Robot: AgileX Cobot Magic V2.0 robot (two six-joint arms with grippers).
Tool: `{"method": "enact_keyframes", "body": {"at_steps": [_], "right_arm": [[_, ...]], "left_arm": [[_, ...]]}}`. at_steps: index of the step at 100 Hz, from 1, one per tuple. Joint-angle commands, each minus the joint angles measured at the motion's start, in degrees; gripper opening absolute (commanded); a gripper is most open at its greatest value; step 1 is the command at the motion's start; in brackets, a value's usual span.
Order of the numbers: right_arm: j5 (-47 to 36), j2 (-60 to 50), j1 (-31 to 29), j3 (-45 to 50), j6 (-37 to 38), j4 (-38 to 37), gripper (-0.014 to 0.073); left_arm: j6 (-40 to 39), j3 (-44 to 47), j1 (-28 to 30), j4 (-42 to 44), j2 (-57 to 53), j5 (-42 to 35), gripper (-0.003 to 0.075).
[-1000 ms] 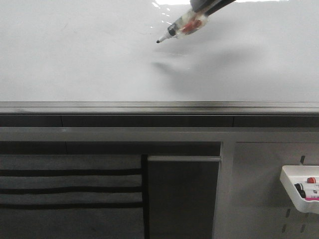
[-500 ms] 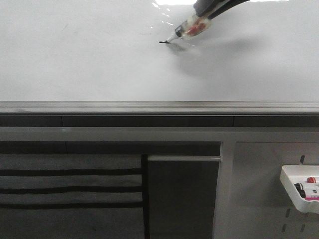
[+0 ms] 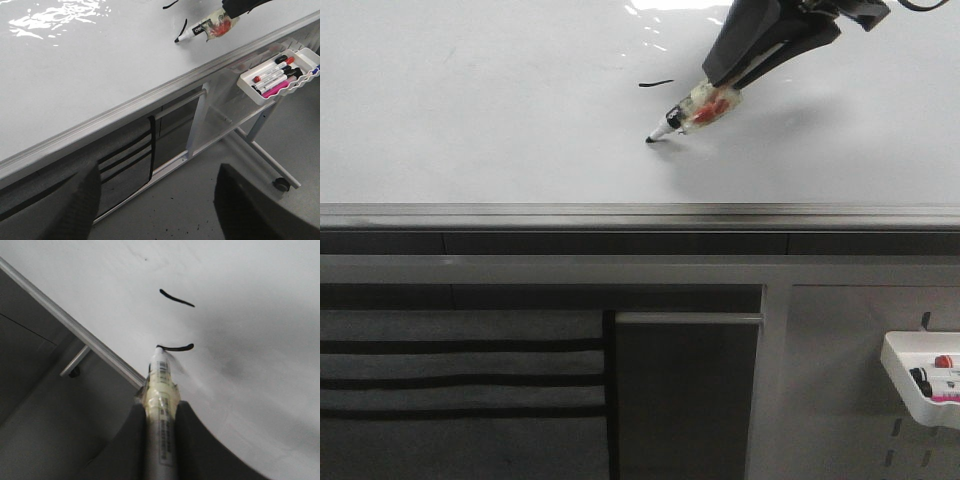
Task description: Write number 3 on whiteboard
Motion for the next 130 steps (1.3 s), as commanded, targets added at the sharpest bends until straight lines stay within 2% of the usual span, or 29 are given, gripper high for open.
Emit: {"method": "enact_keyframes", "body": {"at_steps": [1,12,31,50,66,87,101,117,130], "right_arm": [[-6.0,-1.9,-0.3,-1.3,0.1,-0.4,-0.0074],[-3.1,-3.3,-1.9,-1.3,2.7,-5.1,-0.0074],[2.4,-3.5,-3.0,-0.6,3.0,-5.6,-0.0074],[-2.4,-0.4,1.1,1.0,2.9,-5.1,-0.0074],[-7.8,1.9,4.6,-2.0,2.9,-3.1,-0.0074],[1.9,-1.7,5.1,-4.8,1.3,-2.4,-0.0074],[5.5,-10.6,5.1,2.3,-6.7,4.0,-0.0074],[7.0,-22.1,5.1,14.2,-11.6,3.8,-0.0074],[8.7,-29.6,5.1,19.4,-15.6,3.6,-0.0074]], "left_arm": [[-0.1,-1.6,0.1,-1.9,-0.1,-3.1,0.0449],[-0.1,-1.6,0.1,-1.9,-0.1,-3.1,0.0449],[-0.1,-1.6,0.1,-1.1,0.0,-3.1,0.0449],[-0.1,-1.6,0.1,-1.1,0.0,-3.1,0.0431],[-0.1,-1.6,0.1,-1.1,0.0,-3.1,0.0398],[0.1,-1.6,0.1,0.5,0.0,-3.1,0.0364],[8.4,-1.6,0.1,0.8,0.0,-0.2,0.0345],[12.0,-2.3,-2.4,-1.7,2.6,3.9,0.0322],[15.0,-4.0,-7.7,-2.5,7.4,7.0,0.0314]]}}
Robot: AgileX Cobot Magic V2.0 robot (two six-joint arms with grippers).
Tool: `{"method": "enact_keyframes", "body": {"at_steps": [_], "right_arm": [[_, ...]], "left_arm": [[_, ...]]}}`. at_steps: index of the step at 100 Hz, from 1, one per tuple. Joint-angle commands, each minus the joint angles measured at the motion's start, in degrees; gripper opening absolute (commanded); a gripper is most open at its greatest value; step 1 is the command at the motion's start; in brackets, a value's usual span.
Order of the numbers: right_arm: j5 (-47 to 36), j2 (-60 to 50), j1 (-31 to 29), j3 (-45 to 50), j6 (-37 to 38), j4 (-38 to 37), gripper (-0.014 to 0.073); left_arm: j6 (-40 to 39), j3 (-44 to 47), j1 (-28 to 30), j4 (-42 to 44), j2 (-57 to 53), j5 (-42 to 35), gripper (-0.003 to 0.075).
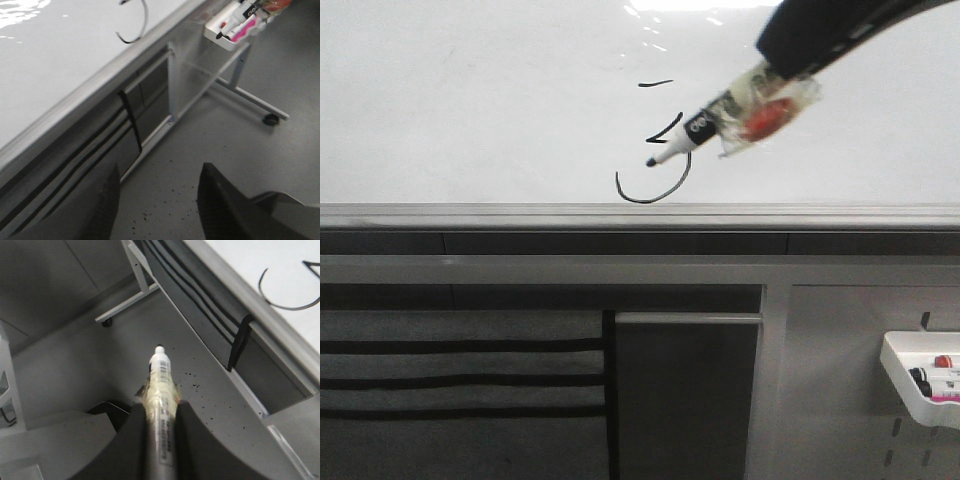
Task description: Write number 3 on whiteboard
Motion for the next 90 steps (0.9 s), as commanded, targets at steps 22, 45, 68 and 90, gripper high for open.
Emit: {"method": "enact_keyframes", "body": {"at_steps": [22,45,68,90], "right_arm": [[2.9,-11.8,-0.1,1.9,-17.6,2.3,-0.0074],[1.8,-12.8,-0.1,1.9,-27.7,4.6,-0.0074],[1.6,-12.8,-0.1,1.9,-29.4,5.7,-0.0074],[1.6,-12.8,-0.1,1.9,-29.4,5.7,-0.0074]], "left_arm": [[5.2,-7.3,-13.7,-3.2,12.7,-1.6,0.0314],[5.3,-15.1,-22.5,-3.2,21.4,-5.3,0.0314],[5.3,-22.0,-27.4,-2.8,28.5,-5.8,0.0314],[6.8,-26.4,-31.0,-0.3,32.6,-5.8,0.0314]]}}
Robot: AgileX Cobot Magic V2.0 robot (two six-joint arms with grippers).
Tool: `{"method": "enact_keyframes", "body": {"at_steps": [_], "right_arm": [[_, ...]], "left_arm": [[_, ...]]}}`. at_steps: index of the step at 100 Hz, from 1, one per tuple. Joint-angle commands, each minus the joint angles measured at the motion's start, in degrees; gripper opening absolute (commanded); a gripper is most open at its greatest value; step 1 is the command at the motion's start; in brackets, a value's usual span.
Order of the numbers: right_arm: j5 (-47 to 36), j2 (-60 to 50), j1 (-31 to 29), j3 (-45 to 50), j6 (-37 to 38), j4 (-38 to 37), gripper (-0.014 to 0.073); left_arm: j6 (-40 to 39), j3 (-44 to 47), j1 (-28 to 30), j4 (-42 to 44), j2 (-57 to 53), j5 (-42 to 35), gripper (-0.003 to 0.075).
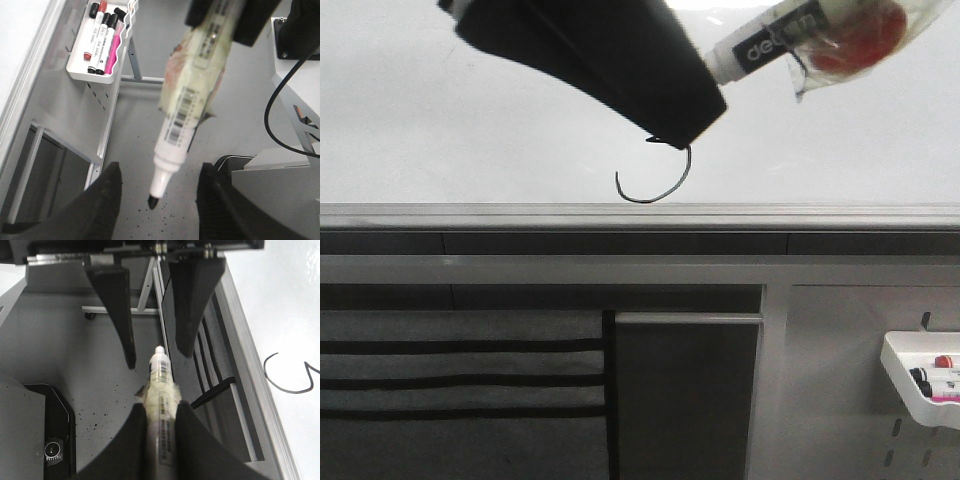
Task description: Write number 3 on whiteboard
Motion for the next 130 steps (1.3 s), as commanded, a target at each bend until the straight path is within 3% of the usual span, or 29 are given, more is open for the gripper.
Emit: {"method": "enact_keyframes", "body": {"at_steps": [1,34,68,92,102,116,123,130], "right_arm": [[-2.1,-0.7,-0.1,-1.3,-0.7,3.0,-0.0074],[-1.9,-0.7,-0.1,-1.3,-0.7,3.0,-0.0074],[-1.1,-0.7,-0.1,-1.3,-0.7,3.4,-0.0074],[-0.6,-0.7,-0.1,-1.3,-0.5,3.5,-0.0067],[-1.3,-0.7,-0.1,-1.3,0.1,3.5,0.0053],[-4.4,-0.7,-0.1,-1.5,1.7,3.4,0.034],[-6.9,-0.9,-0.7,-1.5,3.5,3.4,0.041],[-10.8,-2.4,-2.1,-1.5,4.7,3.3,0.0419]], "left_arm": [[0.8,-3.1,-1.7,-0.7,-0.3,-1.9,0.0314],[0.8,-4.8,-2.2,-0.7,-0.1,-2.3,0.0305],[0.8,-4.8,-2.2,-0.7,-0.1,-2.3,-0.0019],[0.8,-4.8,-2.1,-0.7,-0.1,-2.2,-0.0018],[0.8,-4.8,-2.0,-0.7,-0.1,-2.2,-0.0018],[-0.2,-4.8,-0.9,1.5,-0.1,-2.5,-0.0018],[-4.6,-4.3,1.4,4.7,-0.1,-4.5,-0.0018],[-10.4,-3.3,5.2,8.0,-0.1,-7.6,-0.0018]]}}
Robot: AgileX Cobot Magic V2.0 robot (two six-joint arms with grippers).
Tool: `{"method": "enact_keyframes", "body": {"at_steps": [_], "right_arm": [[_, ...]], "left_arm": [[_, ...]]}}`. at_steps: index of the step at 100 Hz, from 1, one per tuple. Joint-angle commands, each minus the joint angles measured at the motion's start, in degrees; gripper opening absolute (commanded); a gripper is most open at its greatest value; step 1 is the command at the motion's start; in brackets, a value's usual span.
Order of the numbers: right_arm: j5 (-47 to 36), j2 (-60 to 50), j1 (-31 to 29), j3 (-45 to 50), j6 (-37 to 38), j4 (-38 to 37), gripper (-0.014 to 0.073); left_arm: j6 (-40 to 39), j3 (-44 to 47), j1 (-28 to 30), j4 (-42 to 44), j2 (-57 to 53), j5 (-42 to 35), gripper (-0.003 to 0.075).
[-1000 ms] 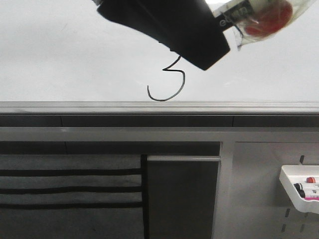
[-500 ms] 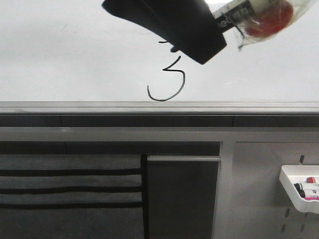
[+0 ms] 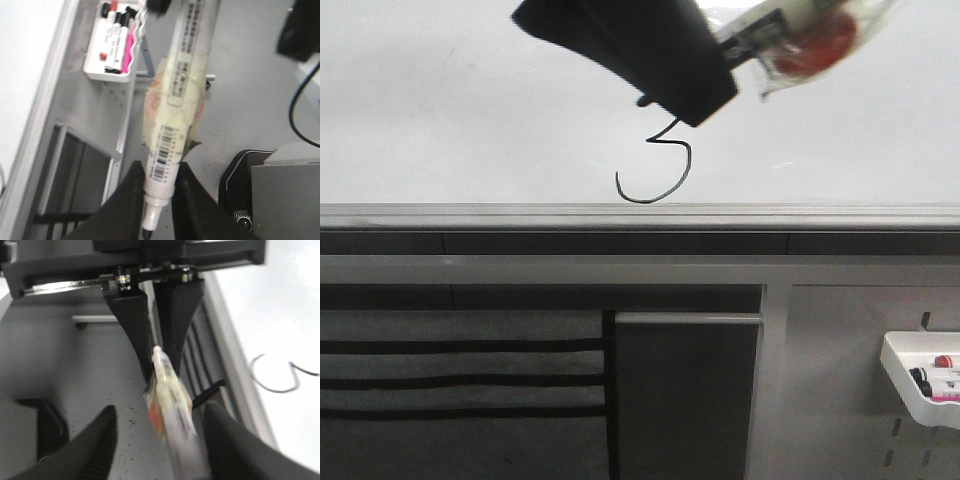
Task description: Write number 3 on whiteboard
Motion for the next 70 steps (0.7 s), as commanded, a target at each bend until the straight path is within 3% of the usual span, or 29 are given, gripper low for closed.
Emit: {"method": "enact_keyframes", "body": {"at_steps": [1,22,34,48,70], "right_arm": [[-7.0,-2.2,-1.8,-1.5,2.1,2.7,0.0418],[-11.0,-3.4,-4.1,-1.5,2.6,2.7,0.0414],[-9.4,-3.4,-4.1,-1.4,2.7,2.9,0.0414],[-9.4,-3.4,-4.1,-1.4,2.7,3.0,0.0414],[-9.4,-3.4,-4.1,-1.4,2.7,3.1,0.0414]], "left_arm": [[-8.0,-0.6,4.2,2.8,-1.7,-6.8,-0.0018],[-21.9,6.3,19.1,3.1,-1.6,-21.6,-0.0018],[-25.0,11.4,26.3,-3.3,-1.6,-32.1,-0.0018],[-24.9,13.9,29.5,-6.2,-0.2,-40.7,-0.0018],[-24.9,13.9,29.7,-6.2,3.1,-42.6,-0.0018]]}}
